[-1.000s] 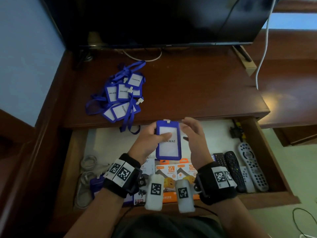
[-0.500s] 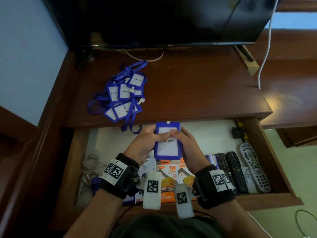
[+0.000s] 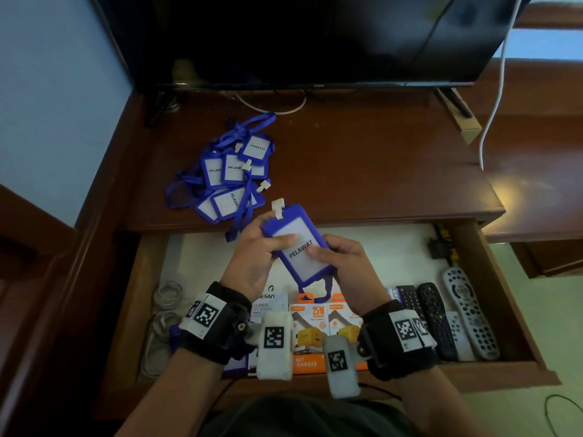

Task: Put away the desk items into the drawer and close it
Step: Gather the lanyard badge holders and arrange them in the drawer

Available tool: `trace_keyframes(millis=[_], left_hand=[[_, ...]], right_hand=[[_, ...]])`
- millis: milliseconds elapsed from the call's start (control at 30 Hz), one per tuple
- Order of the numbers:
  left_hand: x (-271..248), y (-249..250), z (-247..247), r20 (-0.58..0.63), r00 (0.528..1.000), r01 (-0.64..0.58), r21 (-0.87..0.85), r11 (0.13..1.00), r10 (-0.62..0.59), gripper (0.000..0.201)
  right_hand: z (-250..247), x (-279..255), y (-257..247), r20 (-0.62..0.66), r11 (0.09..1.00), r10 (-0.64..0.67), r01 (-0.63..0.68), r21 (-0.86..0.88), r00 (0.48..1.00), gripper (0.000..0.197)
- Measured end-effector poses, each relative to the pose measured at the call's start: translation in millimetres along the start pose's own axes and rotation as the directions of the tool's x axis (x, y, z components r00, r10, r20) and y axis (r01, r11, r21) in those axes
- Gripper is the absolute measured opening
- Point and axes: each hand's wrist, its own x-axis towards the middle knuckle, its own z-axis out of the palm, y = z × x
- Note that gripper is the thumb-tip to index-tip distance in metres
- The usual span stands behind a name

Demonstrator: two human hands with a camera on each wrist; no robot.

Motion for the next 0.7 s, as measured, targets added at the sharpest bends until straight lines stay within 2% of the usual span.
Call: trace_keyframes(millis=[100, 233, 300, 367, 500, 600, 700], left_hand=[[-0.4, 2.0, -5.9, 0.017, 0.999, 0.04, -0.025, 0.999, -0.04, 0.04], [-1.8, 5.3, -10.7, -0.025, 0.999, 0.034, -0.009, 0.999, -0.034, 0.053], [-2.8, 8.1, -13.3, 0.025, 0.999, 0.044, 0.056, 0.997, -0.045, 0.061], [-3.7, 12.0, -14.7, 0.1, 0.992, 0.052, 0.202, 0.978, -0.073, 0.059], [-2.1, 17.4, -20.2, 0.094, 0.99, 0.032, 0.57, 0.821, -0.104, 0.042], [-3.4, 19.7, -20.5, 0.06, 0.994, 0.014, 0.747, 0.665, -0.088, 0.047], [-5.8, 25.3, -16.5, -0.012, 1.0, 0.012, 0.877, 0.481, -0.003, 0.056]], right_hand=[[-8.4, 0.5, -1.2, 0.007, 0.998, -0.009, 0.009, -0.057, 1.0, 0.033], [-19.0, 2.4, -5.5, -0.031, 0.997, 0.004, -0.007, -0.077, 1.0, 0.024], [-21.3, 3.7, -8.6, -0.023, 0.995, 0.013, -0.015, -0.097, 1.0, 0.017], [-22.1, 5.1, -9.1, -0.041, 0.996, 0.02, -0.024, -0.084, 0.999, 0.014], [-21.6, 4.8, -9.0, -0.079, 1.0, 0.011, -0.013, -0.023, 0.997, 0.017], [-20.3, 4.0, -9.1, -0.072, 1.0, 0.017, -0.018, -0.015, 0.997, 0.018], [-18.8, 4.2, -9.8, -0.082, 1.0, -0.002, 0.001, -0.007, 0.997, 0.016]])
